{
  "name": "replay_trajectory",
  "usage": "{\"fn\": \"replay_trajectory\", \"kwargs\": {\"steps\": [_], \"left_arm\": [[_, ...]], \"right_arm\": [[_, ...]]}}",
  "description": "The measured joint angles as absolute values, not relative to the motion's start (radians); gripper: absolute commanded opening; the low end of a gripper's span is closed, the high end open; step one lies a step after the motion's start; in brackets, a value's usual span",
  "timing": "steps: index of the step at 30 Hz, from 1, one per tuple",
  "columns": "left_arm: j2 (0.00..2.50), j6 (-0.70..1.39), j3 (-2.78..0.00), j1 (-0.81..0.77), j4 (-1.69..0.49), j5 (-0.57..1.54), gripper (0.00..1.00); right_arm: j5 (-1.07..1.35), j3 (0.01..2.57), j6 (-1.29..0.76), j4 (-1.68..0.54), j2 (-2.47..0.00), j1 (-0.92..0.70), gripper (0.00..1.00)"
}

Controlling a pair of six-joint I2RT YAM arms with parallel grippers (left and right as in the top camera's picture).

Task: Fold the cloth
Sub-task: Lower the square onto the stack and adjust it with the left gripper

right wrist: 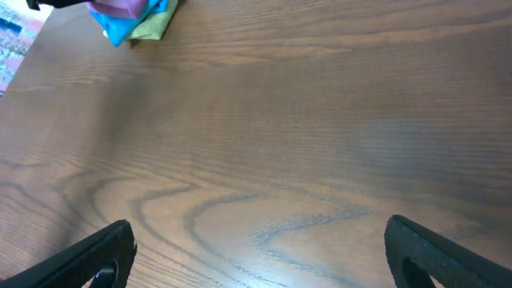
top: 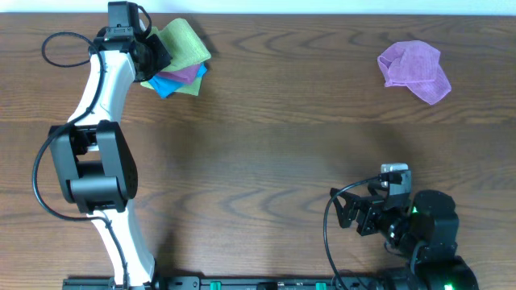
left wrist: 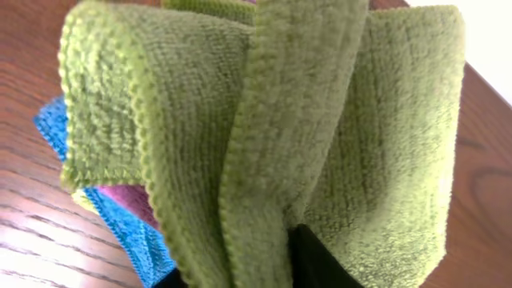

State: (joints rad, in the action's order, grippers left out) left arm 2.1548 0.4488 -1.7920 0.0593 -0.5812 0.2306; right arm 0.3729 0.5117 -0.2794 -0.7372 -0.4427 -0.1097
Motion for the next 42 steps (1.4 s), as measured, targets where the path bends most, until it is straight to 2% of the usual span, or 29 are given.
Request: {"fn": "replay_trajectory", "kwargs": {"steps": [5, 6, 10, 19, 24, 27, 30, 32, 34, 37, 42], "left_arm": [[2.155, 0.415, -1.792, 0.067, -0.598, 0.22, 0.62], [2.155, 0.41, -1.792, 0.071, -0.601, 0.22, 0.64], [2.155, 0.406, -1.792, 0.096, -0.616, 0.217, 0.65], [2.136, 0.394, -1.792, 0.145, -0.648, 0.216, 0.79], [2.061, 0.392, -1.792, 0.148, -0.646, 0.217, 0.8], [2.007, 0.393, -1.792, 0.148, -0.62, 0.229, 0.75], [1.978, 0.403, -1.799, 0.148, -0.566, 0.268, 0.63], [1.977, 0.422, -1.802, 0.147, -0.525, 0.291, 0.46], [1.979, 0.444, -1.802, 0.141, -0.479, 0.311, 0.22], [1.982, 0.48, -1.802, 0.131, -0.424, 0.315, 0.08], [2.034, 0.527, -1.803, 0.1, -0.333, 0.319, 0.05]], "right_arm": [[0.373, 0.512, -0.279, -0.737, -0.443, -0.11, 0.99], [0.373, 0.512, -0.279, -0.737, -0.443, -0.11, 0.99], [0.373, 0.512, -0.28, -0.737, -0.443, -0.11, 0.99], [0.373, 0.512, -0.281, -0.737, -0.443, -0.11, 0.99], [0.373, 0.512, -0.281, -0.737, -0.443, -0.11, 0.99], [0.373, 0.512, -0.281, -0.737, -0.443, -0.11, 0.99], [0.373, 0.512, -0.281, -0.737, -0.443, -0.11, 0.99], [0.373, 0.512, -0.281, -0.737, -0.443, -0.11, 0.99], [0.373, 0.512, -0.281, -0.737, -0.443, -0.11, 0.99], [0.373, 0.512, -0.281, -0.737, -0.443, -0.11, 0.99], [0.373, 0.512, -0.281, -0.737, -0.443, -0.11, 0.99]]}}
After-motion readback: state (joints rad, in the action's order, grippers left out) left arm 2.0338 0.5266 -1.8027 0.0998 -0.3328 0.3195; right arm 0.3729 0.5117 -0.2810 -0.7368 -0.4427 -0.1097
